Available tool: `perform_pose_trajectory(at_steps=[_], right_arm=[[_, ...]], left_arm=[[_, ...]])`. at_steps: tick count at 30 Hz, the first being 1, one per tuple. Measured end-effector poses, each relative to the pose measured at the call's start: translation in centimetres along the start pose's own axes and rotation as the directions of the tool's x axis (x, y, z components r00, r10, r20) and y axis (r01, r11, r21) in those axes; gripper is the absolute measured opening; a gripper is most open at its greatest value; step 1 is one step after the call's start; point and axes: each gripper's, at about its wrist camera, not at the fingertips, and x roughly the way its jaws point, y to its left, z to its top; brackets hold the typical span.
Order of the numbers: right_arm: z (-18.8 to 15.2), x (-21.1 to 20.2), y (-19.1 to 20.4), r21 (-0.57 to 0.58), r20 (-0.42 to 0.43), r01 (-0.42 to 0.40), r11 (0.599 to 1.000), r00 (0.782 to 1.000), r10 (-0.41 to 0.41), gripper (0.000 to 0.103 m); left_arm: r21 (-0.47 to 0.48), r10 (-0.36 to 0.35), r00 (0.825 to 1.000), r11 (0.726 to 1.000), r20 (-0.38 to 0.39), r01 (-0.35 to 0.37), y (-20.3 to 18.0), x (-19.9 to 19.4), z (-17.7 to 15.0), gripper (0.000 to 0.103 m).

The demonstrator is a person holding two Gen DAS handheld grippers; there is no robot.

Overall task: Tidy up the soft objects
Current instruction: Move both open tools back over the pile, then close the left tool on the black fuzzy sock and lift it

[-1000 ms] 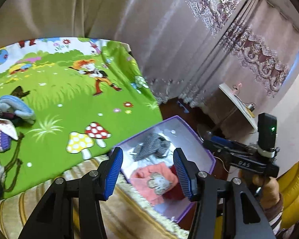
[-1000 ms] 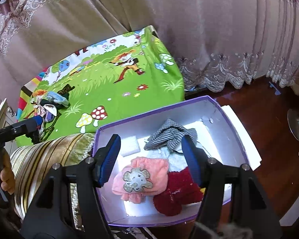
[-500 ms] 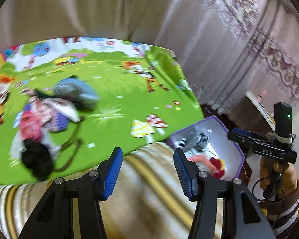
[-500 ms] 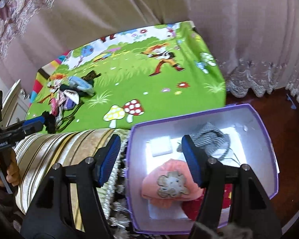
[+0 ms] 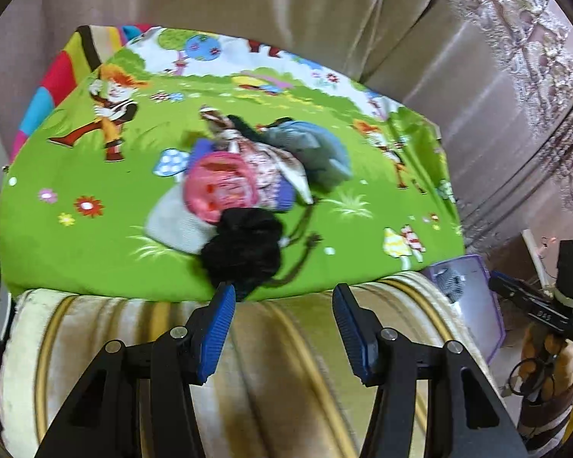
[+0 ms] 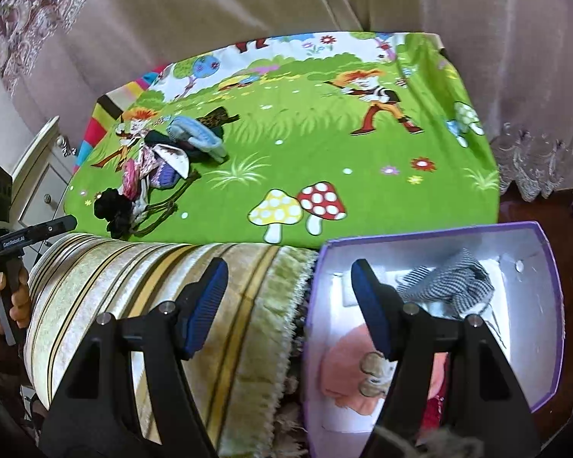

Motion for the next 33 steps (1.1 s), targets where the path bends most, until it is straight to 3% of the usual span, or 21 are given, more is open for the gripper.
perform_pose_trajectory(at_steps=[9, 14, 23, 24, 26, 29, 33], right_arm=[[2.1, 2.3, 2.8, -0.057, -0.016, -0.028, 0.998, 0.999, 0.028, 0.073], [3.4, 4.0, 4.5, -0.094, -0.032, -0.050, 0.994, 0.998, 0.047, 0.075], [5.9, 7.2, 7.5, -0.134, -0.056, -0.097, 0.986, 0.994, 0.090, 0.078], [6.2, 7.6, 7.9, -0.133, -0.060, -0.107, 0.985, 0.993, 0.099, 0.078], [6.6, 8.2, 8.5, -0.136, -0.066, -0.123, 0.983, 0.991, 0.114, 0.079], [7.1, 9.2, 10.2, -0.157, -0.080, -0.149, 0.976, 0.987, 0.137, 0.080], [7.7, 10.4, 13.1, -0.187, -0.097, -0.174, 0.967, 0.983, 0.158, 0.081]], left_arm=[[0.004, 0.042, 0.997, 0.999, -0.058, -0.042, 1.2, 2.5, 1.6, 0.054], [0.018, 0.057, 0.993, 0.998, -0.101, -0.056, 1.8, 4.6, 3.1, 0.067], [0.035, 0.070, 0.981, 0.997, -0.183, -0.064, 2.1, 8.2, 4.5, 0.067], [0.034, 0.067, 0.980, 0.997, -0.189, -0.062, 2.1, 8.5, 4.6, 0.066], [0.033, 0.062, 0.978, 0.998, -0.201, -0.056, 2.3, 9.0, 4.6, 0.050], [0.023, 0.047, 0.976, 0.999, -0.215, -0.043, 2.6, 9.4, 4.5, 0.038], [-0.014, 0.009, 0.980, 1.000, -0.197, -0.012, 3.2, 8.6, 4.3, 0.028]])
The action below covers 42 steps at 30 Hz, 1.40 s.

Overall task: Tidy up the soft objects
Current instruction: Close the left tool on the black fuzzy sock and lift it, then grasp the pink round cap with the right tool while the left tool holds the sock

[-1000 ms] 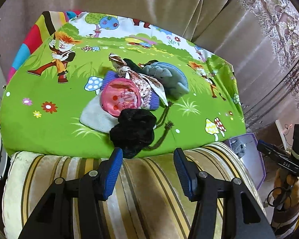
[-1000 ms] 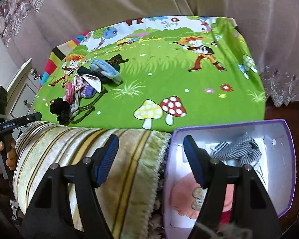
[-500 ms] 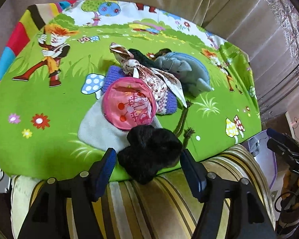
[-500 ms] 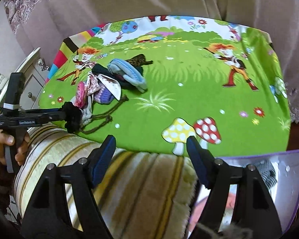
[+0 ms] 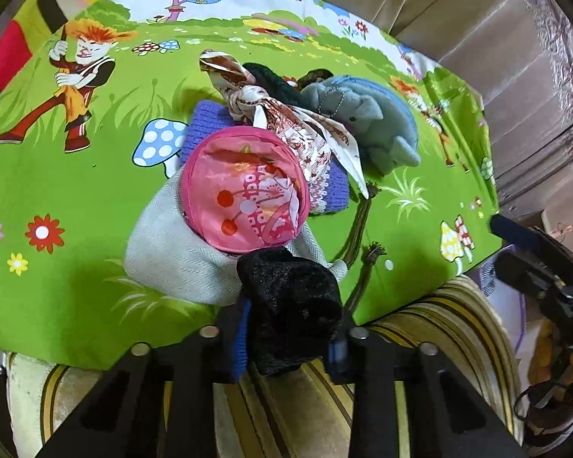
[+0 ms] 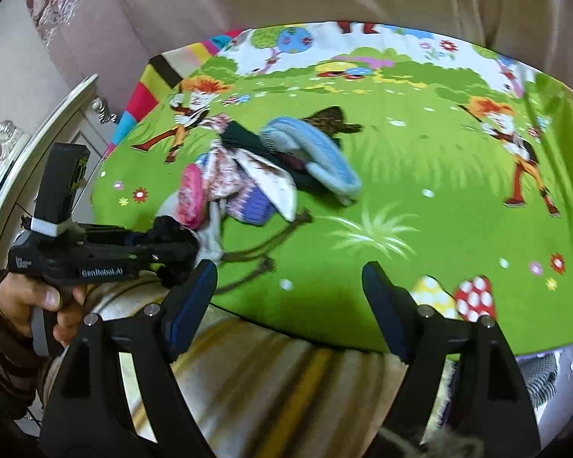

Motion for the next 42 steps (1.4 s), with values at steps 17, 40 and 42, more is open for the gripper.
perform_pose_trajectory(at_steps=[17, 40, 42], right_arm=[[2.7, 8.2, 9.4, -0.100, -0.099, -0.020, 0.995, 0.995, 0.011, 0.081], [4.4, 12.0, 11.8, -0.107, -0.113, -0.070, 0.992, 0.992, 0.058, 0.034], [4.5, 12.3, 12.1, -0.117, -0.116, -0.067, 0.991, 0.992, 0.054, 0.034]], left_arm=[[-0.268, 0.028, 0.964, 0.962, 0.263, 0.045, 8.1, -7.1, -2.9, 0.026], [-0.302, -0.040, 0.957, 0.944, 0.286, 0.130, 9.7, -6.4, -3.6, 0.026], [-0.301, -0.039, 0.958, 0.945, 0.284, 0.128, 9.7, -6.4, -3.6, 0.026]])
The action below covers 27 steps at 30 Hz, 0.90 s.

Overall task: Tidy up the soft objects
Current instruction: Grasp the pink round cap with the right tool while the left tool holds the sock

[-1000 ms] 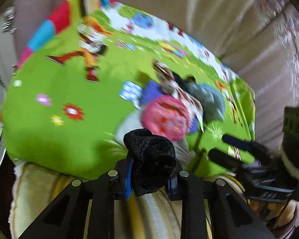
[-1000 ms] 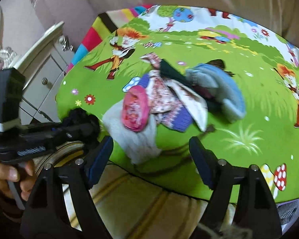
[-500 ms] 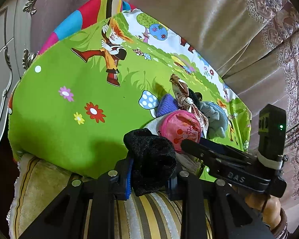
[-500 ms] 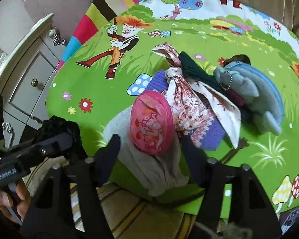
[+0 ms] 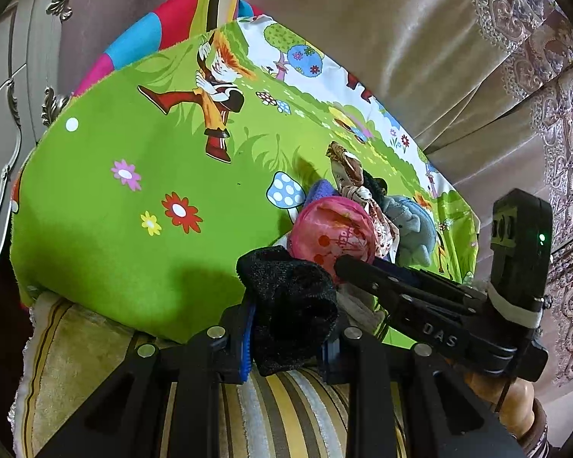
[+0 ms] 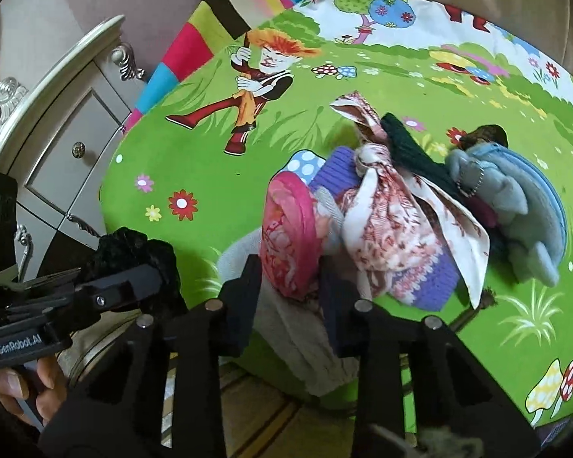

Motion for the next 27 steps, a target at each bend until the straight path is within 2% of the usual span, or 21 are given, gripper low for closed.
perform_pose_trajectory(at_steps=[9, 10, 12, 19, 27], right_arm=[[1.2, 1.8, 0.7, -0.025, -0.025, -0.029, 0.999, 0.999, 0.028, 0.034], [1.2, 1.9, 0.7, -0.024, -0.025, -0.028, 0.999, 0.999, 0.028, 0.024], [1.1, 1.6, 0.7, -0.024, -0.015, -0.033, 0.999, 0.999, 0.032, 0.022], [-0.1, -1.6, 0.8, -0.063, 0.055, -0.019, 0.998, 0.998, 0.023, 0.020], [-2.7, -6.5, -0.4, -0.027, 0.143, -0.077, 0.997, 0.987, 0.080, 0.020]], left_arm=[[-0.002, 0.008, 1.000, 1.000, -0.004, -0.008, 0.0, 0.1, 0.0, 0.026], [-0.002, 0.011, 1.000, 1.000, -0.003, -0.011, 0.0, 0.1, 0.0, 0.026], [-0.004, 0.013, 1.000, 1.000, 0.000, -0.013, 0.1, 0.0, 0.0, 0.026], [0.007, 0.019, 0.999, 1.000, 0.039, -0.019, -0.5, -1.0, -0.4, 0.026], [0.063, 0.020, 0.994, 0.998, 0.104, -0.026, -2.7, -3.0, -0.9, 0.026]])
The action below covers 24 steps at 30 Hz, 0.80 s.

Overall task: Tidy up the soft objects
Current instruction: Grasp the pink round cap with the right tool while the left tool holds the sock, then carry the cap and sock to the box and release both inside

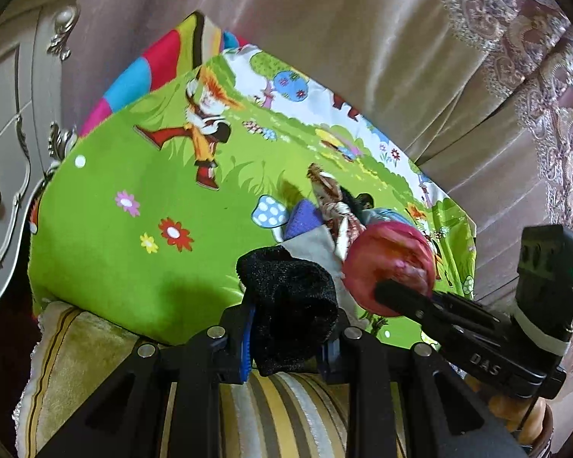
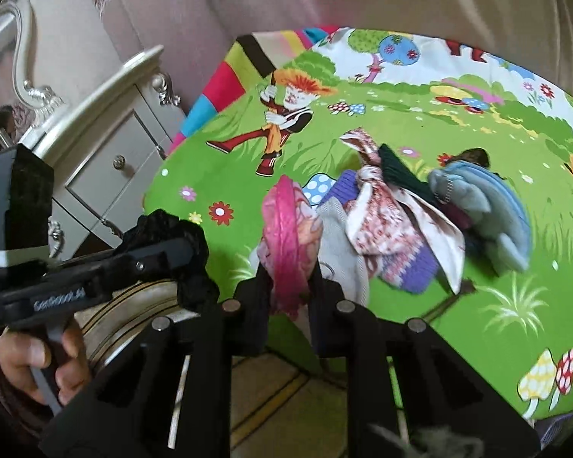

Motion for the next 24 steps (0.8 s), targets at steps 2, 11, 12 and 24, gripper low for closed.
perform_pose_trajectory(at_steps=[2, 11, 12, 24], right_arm=[[-0.4, -0.8, -0.3, 0.008, 0.010, 0.007, 1.000, 1.000, -0.007, 0.020], [-3.5, -5.7, -3.5, 0.081, 0.048, 0.065, 0.995, 0.996, -0.069, 0.020], [-3.9, -6.2, -3.9, 0.091, 0.053, 0.073, 0.993, 0.996, -0.078, 0.020], [-9.0, -13.7, -8.5, 0.204, 0.113, 0.158, 0.966, 0.976, -0.184, 0.020]], left_arm=[[0.013, -0.002, 1.000, 1.000, 0.001, 0.002, -0.7, -0.2, -0.1, 0.026], [0.067, -0.031, 0.999, 0.997, -0.024, 0.033, -4.7, -0.3, -1.6, 0.026], [0.075, -0.035, 0.999, 0.996, -0.028, 0.037, -5.2, -0.2, -1.8, 0.026], [0.190, -0.098, 0.992, 0.975, -0.082, 0.112, -12.5, 0.6, -4.5, 0.026]])
